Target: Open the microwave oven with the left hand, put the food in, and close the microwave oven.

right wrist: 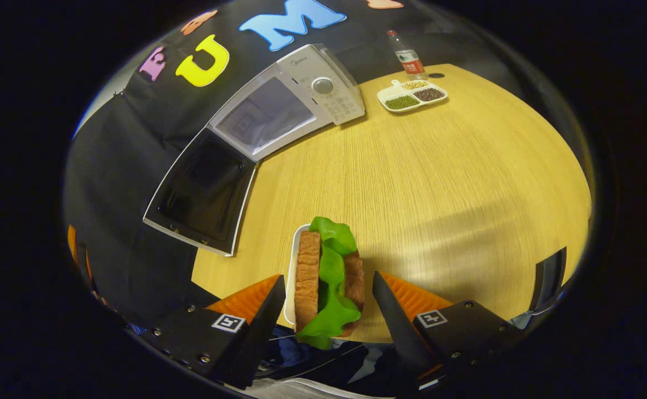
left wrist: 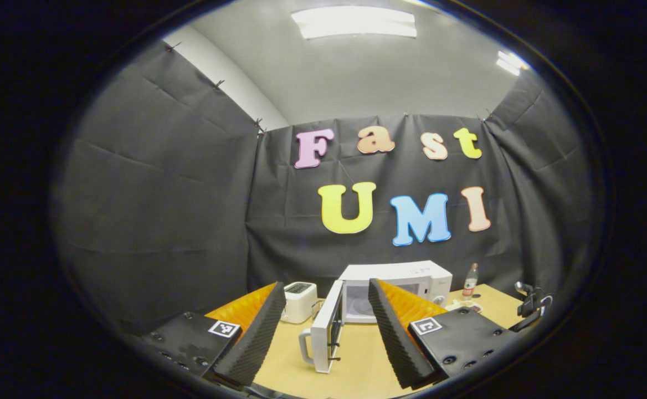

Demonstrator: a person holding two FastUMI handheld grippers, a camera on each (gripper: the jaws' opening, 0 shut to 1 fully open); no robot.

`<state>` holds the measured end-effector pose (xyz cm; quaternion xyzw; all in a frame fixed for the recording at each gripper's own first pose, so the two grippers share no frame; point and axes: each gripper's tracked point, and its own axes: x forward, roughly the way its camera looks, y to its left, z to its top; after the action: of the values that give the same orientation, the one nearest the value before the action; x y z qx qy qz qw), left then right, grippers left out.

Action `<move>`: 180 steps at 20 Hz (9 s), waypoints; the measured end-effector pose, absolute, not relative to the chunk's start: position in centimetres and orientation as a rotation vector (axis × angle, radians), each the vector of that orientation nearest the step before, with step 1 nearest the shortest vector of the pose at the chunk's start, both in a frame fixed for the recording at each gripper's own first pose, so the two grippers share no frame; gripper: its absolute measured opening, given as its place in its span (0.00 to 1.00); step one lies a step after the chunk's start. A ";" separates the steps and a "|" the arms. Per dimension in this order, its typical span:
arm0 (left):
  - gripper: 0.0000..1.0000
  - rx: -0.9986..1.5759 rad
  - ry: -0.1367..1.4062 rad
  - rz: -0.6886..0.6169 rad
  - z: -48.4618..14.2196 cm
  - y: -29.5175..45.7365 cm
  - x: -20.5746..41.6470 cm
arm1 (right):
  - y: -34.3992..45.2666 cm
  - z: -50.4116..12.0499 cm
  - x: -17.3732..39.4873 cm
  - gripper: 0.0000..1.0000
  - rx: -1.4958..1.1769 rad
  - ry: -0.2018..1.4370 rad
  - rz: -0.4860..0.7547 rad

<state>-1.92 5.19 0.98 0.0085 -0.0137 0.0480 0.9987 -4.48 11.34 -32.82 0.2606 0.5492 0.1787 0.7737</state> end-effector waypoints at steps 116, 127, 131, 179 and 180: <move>1.00 0.043 0.277 0.205 -21.7 20.9 15.8 | 14.9 -9.7 15.2 0.98 0.119 0.165 0.130; 0.10 0.030 0.334 0.084 -24.0 16.0 16.0 | 12.4 -9.4 12.5 0.98 0.092 0.177 0.087; 0.10 0.000 0.323 0.029 -22.9 13.9 16.6 | 11.7 -9.2 12.1 0.98 0.075 0.179 0.078; 0.07 0.001 0.311 -0.516 -26.8 -11.8 37.6 | 6.2 -11.6 13.4 0.98 0.062 0.247 -0.235; 0.11 0.000 0.310 -0.513 -27.0 -12.1 38.0 | 6.2 -11.6 13.4 0.98 0.060 0.249 -0.235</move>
<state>38.03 -12.10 -26.96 -0.0002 0.1526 -0.2526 0.9555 13.38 6.15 -11.56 0.0300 0.1240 -0.1171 0.9849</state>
